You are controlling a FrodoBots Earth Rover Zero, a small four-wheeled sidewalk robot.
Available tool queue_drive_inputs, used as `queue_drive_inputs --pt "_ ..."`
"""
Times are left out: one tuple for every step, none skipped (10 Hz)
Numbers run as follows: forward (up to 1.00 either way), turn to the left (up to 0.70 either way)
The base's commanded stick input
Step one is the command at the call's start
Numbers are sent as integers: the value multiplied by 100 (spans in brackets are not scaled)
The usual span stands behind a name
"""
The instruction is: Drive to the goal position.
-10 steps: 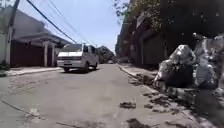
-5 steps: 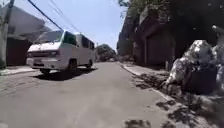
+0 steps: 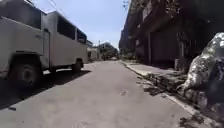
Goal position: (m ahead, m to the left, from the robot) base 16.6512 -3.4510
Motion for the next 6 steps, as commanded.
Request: queue_drive_inputs --pt "100 0" --pt "100 0" --pt "100 0" --pt "100 0" --pt "100 0" --pt "100 0"
